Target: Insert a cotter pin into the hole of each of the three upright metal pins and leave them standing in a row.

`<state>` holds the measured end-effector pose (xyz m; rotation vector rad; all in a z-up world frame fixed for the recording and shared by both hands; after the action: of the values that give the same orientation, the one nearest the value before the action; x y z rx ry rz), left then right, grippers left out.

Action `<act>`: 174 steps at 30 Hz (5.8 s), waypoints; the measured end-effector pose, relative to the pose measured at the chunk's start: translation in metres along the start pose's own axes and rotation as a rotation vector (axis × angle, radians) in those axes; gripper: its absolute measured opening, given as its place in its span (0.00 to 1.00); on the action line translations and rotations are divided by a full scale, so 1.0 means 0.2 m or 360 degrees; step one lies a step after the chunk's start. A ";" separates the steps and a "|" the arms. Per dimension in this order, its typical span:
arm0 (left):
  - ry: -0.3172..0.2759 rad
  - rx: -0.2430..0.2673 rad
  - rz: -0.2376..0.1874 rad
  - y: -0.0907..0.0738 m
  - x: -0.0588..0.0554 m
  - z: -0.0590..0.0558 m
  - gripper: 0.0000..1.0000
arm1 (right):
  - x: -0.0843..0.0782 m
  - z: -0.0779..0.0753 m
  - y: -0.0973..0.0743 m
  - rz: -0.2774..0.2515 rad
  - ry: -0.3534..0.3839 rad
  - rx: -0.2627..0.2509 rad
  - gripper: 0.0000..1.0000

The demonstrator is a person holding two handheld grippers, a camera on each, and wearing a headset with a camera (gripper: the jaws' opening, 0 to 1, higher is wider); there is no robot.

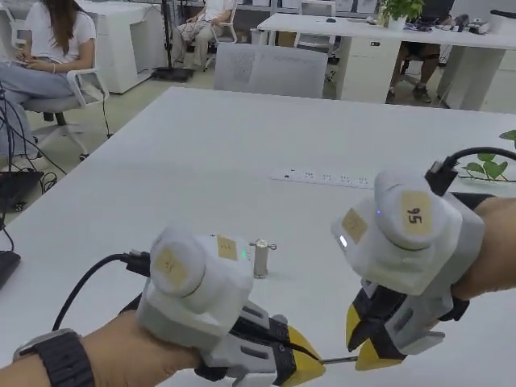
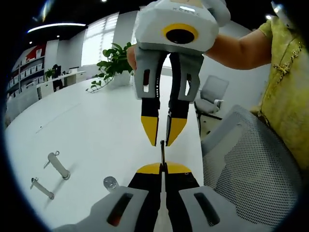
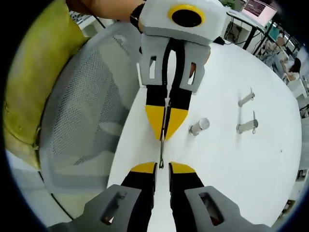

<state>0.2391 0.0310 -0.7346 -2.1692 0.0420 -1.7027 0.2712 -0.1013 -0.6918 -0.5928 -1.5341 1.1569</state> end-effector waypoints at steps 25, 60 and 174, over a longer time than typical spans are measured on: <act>-0.0377 -0.0026 -0.0102 0.00 0.00 0.03 0.00 | 0.01 -0.02 0.00 -0.0006 0.0016 -0.0009 0.03; 0.0188 0.0251 -0.0215 -0.11 0.03 0.12 0.47 | -0.03 -0.07 0.00 -0.0054 0.0275 -0.0108 0.03; 0.0219 0.0179 -0.0162 -0.06 -0.27 0.32 0.12 | 0.00 -0.27 0.21 -0.0039 0.0354 -0.0244 0.03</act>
<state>0.2820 0.0738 -0.7929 -2.0013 -0.1266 -1.8621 0.3135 -0.0648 -0.7322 -0.7765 -1.4416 0.9268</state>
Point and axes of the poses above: the centre of the closed fingertips' face, and the gripper's own axes: y roughly forward along the fingers, z roughly to its left, x roughly out of its top, the point moved 10 cm from there along -y, roughly backward along the fingers, and after that the axes turned 10 degrees about -z, right-handed, at the moved point
